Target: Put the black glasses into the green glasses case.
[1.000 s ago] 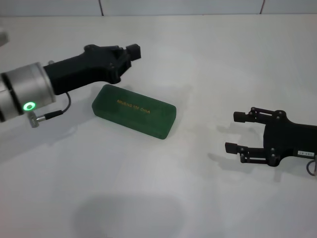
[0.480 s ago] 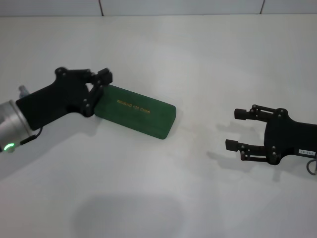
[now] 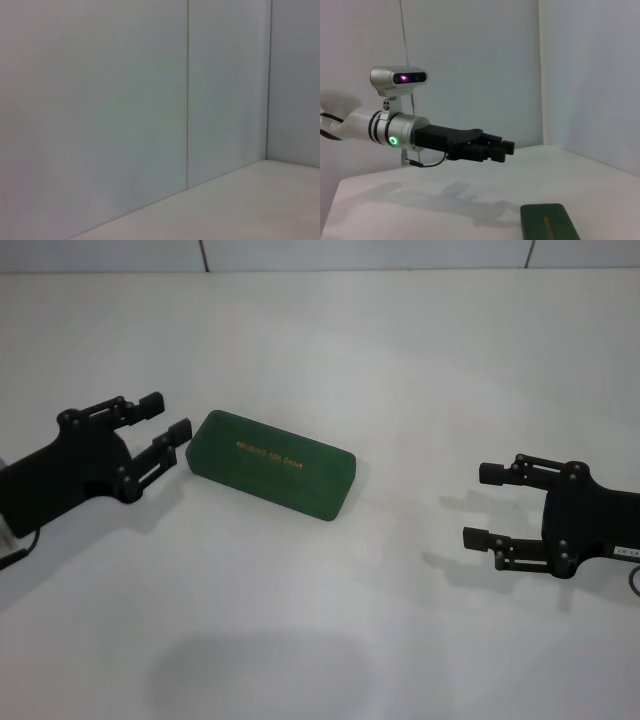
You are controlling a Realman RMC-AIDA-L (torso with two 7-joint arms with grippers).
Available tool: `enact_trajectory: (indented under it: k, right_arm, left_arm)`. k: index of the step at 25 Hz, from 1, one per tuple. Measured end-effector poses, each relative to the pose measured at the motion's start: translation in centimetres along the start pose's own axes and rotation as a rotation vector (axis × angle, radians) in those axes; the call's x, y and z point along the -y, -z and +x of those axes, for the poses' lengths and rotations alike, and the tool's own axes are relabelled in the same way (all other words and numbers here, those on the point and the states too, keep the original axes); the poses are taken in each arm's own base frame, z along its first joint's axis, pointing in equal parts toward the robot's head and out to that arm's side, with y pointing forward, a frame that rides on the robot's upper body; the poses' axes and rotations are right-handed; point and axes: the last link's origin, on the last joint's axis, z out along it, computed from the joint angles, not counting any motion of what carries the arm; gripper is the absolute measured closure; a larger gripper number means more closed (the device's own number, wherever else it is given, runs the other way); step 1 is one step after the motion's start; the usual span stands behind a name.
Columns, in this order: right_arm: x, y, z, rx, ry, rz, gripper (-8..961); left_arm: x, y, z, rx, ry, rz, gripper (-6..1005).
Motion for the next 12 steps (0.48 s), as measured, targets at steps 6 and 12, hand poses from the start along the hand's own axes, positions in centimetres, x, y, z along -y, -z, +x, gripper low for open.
enact_trajectory:
  k: [6, 12]
  right_arm:
    - [-0.6, 0.5, -0.3, 0.014, 0.04, -0.034, 185]
    - [-1.7, 1.0, 0.3, 0.033, 0.062, -0.039, 190]
  left_arm:
    - [-1.2, 1.5, 0.2, -0.004, 0.009, -0.11, 434]
    - [-2.0, 3.3, -1.1, 0.08, 0.019, -0.148, 303]
